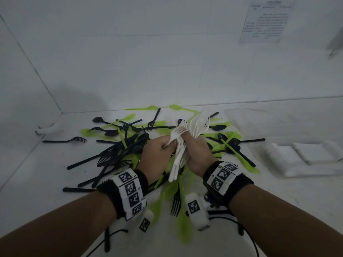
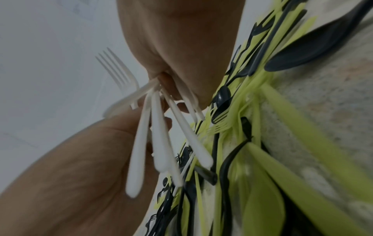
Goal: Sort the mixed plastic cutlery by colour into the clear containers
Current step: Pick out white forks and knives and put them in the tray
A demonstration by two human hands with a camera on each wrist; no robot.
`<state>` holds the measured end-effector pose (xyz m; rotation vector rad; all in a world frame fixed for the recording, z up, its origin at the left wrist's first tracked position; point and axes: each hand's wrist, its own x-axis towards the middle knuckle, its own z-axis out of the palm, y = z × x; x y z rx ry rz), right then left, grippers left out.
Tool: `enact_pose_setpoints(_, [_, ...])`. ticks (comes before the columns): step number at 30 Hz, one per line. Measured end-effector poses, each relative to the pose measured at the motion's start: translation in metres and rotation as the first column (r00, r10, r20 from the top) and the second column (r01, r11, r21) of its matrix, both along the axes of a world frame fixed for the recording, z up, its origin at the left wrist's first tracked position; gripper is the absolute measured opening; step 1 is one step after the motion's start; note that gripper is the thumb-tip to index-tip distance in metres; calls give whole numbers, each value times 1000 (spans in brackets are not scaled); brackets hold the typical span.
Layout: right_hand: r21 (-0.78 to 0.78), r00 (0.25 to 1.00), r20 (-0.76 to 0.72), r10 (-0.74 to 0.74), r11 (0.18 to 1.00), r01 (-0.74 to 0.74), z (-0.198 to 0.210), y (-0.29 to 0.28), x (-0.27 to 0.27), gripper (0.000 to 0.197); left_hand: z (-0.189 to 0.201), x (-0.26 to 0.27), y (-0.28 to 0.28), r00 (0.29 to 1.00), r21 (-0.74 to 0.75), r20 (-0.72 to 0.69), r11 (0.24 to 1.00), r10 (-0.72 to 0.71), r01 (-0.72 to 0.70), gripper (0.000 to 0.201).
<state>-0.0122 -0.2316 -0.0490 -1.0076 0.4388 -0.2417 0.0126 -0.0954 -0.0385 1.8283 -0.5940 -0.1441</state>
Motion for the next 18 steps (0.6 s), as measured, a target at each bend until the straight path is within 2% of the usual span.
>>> enact_pose_setpoints(3, [-3, 1000, 6, -7, 1000, 7, 0, -4, 2, 32, 1, 1, 5, 1000, 11, 13, 1000, 15, -15, 21])
enact_pose_setpoints(6, [-46, 997, -13, -80, 996, 79, -2, -10, 8, 50, 1, 8, 8, 990, 71, 34, 988, 138, -140, 24])
enact_pose_setpoints(8, [-48, 998, 8, -66, 997, 66, 0, -12, 9, 50, 4, 13, 7, 980, 97, -77, 980, 183, -176, 32])
enact_pose_setpoints(10, [-38, 999, 33, -30, 999, 31, -1, -13, 9, 46, 10, 15, 5, 954, 16, -255, 987, 160, -161, 45])
enact_pose_setpoints(11, [-25, 999, 42, -11, 1000, 12, 0, -11, 9, 42, 12, 15, 2, 943, -18, -298, 987, 148, -160, 48])
enact_pose_setpoints(12, [-18, 999, 47, 4, 1000, -4, 0, -9, 8, 39, 15, 14, 1, 942, -24, -304, 988, 139, -154, 43])
enact_pose_setpoints(14, [-7, 999, 46, 19, 1000, -19, 1, -5, 8, 41, 14, 14, -2, 945, -40, -301, 989, 126, -145, 21])
enact_pose_setpoints(18, [-14, 998, 61, 30, 999, -29, 5, 1, 5, 51, 12, 17, -6, 917, -126, -385, 978, 108, -168, 13])
